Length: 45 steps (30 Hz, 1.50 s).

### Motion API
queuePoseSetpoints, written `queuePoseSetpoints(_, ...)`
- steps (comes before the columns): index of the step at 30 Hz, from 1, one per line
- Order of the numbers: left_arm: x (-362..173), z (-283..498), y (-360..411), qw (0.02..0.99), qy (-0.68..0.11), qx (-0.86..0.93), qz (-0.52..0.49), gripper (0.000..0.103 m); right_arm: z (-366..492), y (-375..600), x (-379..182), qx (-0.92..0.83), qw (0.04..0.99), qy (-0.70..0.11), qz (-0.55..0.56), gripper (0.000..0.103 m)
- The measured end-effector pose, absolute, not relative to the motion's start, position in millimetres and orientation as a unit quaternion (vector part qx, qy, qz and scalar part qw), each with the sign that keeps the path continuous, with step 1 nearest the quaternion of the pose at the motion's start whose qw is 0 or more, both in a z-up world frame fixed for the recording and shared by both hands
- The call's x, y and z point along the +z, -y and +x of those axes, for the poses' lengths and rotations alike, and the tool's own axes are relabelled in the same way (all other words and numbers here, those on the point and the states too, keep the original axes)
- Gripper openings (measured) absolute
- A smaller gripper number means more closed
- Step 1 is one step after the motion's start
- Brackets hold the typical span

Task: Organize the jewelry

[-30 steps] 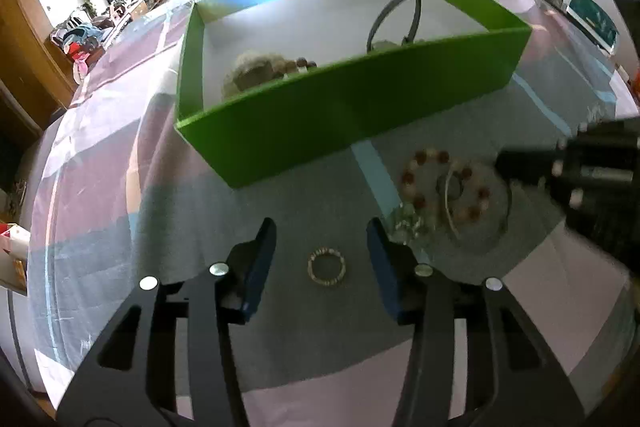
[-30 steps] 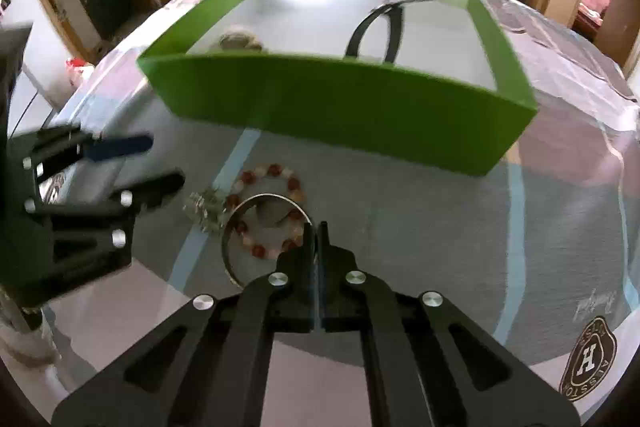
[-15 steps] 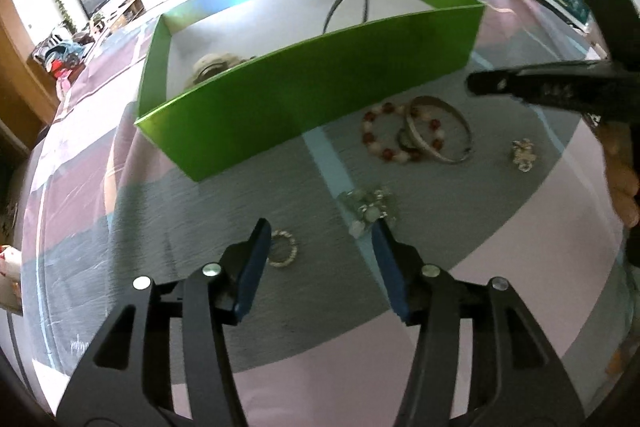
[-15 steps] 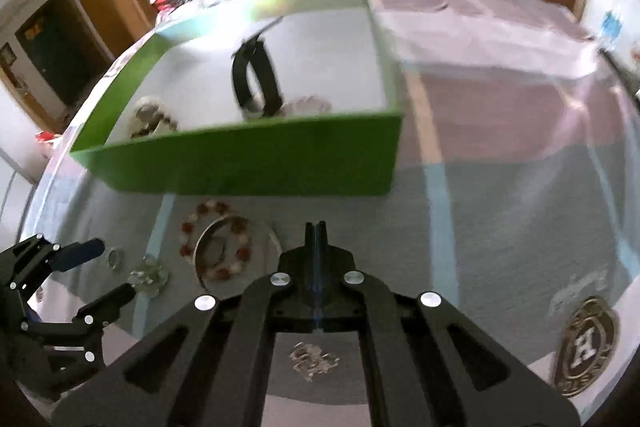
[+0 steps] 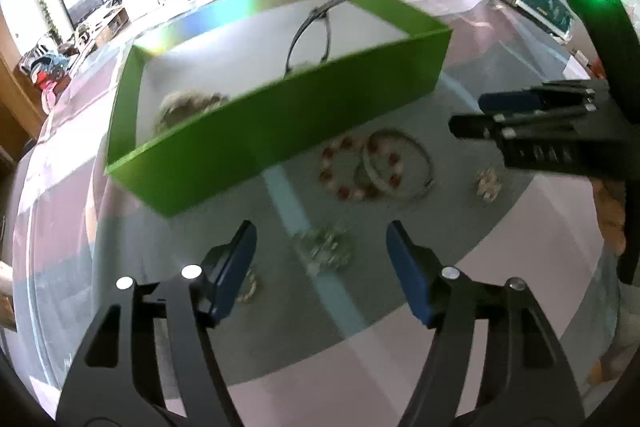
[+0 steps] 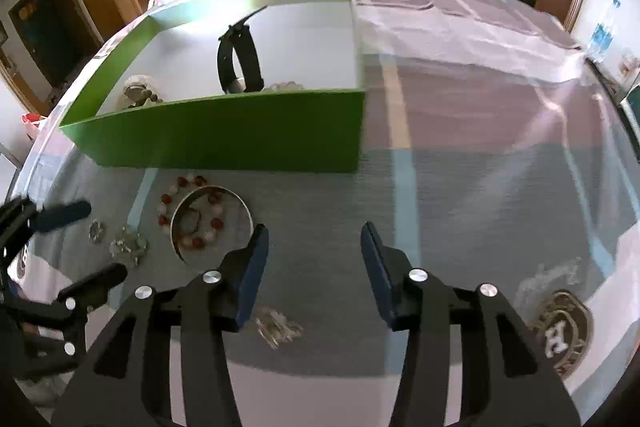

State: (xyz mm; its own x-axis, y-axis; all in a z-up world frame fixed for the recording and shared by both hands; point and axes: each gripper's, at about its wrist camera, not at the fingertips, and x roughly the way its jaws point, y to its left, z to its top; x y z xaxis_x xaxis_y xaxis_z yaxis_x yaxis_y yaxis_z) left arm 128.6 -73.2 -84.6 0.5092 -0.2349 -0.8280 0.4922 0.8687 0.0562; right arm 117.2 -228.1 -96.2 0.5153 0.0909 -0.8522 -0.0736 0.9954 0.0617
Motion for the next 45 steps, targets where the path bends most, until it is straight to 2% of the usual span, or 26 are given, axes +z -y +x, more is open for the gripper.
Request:
queuePoseSetpoints(3, -81, 136, 89, 0.857, -0.445, -0.215, 0.148, 0.067, 113, 232, -95, 0.040, 0.872, -0.487, -0.001, 0.056)
queuePoseSetpoints(6, -86, 150, 107, 0.849, -0.456, -0.220, 0.149, 0.049, 115, 240, -104, 0.034, 0.868, -0.496, 0.009, 0.056)
queuePoseSetpoints(8, -93, 158, 112, 0.844, -0.468, -0.213, 0.151, 0.029, 117, 242, -110, 0.034, 0.865, -0.501, 0.015, 0.056)
queuePoseSetpoints(10, -100, 164, 112, 0.839, -0.478, -0.217, 0.141, 0.027, 119, 244, -114, 0.034, 0.861, -0.507, 0.018, 0.056)
queuePoseSetpoints(12, -100, 166, 109, 0.836, -0.482, -0.228, 0.125, 0.020, 120, 244, -116, 0.037, 0.860, -0.509, 0.019, 0.056)
queuePoseSetpoints(13, -100, 168, 108, 0.835, -0.485, -0.230, 0.119, 0.008, 121, 244, -116, 0.038, 0.860, -0.509, 0.020, 0.056)
queuePoseSetpoints(14, -100, 167, 106, 0.835, -0.487, -0.228, 0.117, 0.001, 121, 244, -117, 0.038, 0.859, -0.509, 0.020, 0.056)
queuePoseSetpoints(21, -78, 159, 76, 0.858, -0.455, -0.217, 0.097, 0.000, 123, 242, -120, 0.038, 0.858, -0.512, 0.017, 0.056)
queuePoseSetpoints(26, -75, 161, 67, 0.855, -0.462, -0.221, 0.082, 0.002, 121, 231, -117, 0.052, 0.861, -0.506, 0.004, 0.059)
queuePoseSetpoints(27, -79, 162, 71, 0.852, -0.466, -0.222, 0.086, 0.003, 121, 229, -118, 0.050, 0.861, -0.507, 0.000, 0.059)
queuePoseSetpoints(29, -85, 162, 79, 0.845, -0.474, -0.231, 0.089, 0.013, 121, 226, -120, 0.049, 0.860, -0.509, -0.004, 0.059)
queuePoseSetpoints(35, -104, 163, 102, 0.834, -0.486, -0.234, 0.114, 0.019, 122, 229, -121, 0.047, 0.860, -0.508, -0.002, 0.059)
queuePoseSetpoints(39, -107, 165, 101, 0.838, -0.485, -0.220, 0.116, 0.014, 122, 229, -122, 0.048, 0.860, -0.507, -0.003, 0.059)
queuePoseSetpoints(40, -105, 165, 100, 0.839, -0.483, -0.222, 0.112, 0.006, 122, 230, -122, 0.048, 0.860, -0.507, -0.002, 0.059)
queuePoseSetpoints(41, -103, 165, 97, 0.840, -0.483, -0.219, 0.110, 0.003, 122, 230, -122, 0.048, 0.860, -0.507, -0.001, 0.059)
queuePoseSetpoints(45, -89, 161, 85, 0.850, -0.469, -0.223, 0.090, 0.003, 122, 231, -122, 0.046, 0.861, -0.507, 0.001, 0.060)
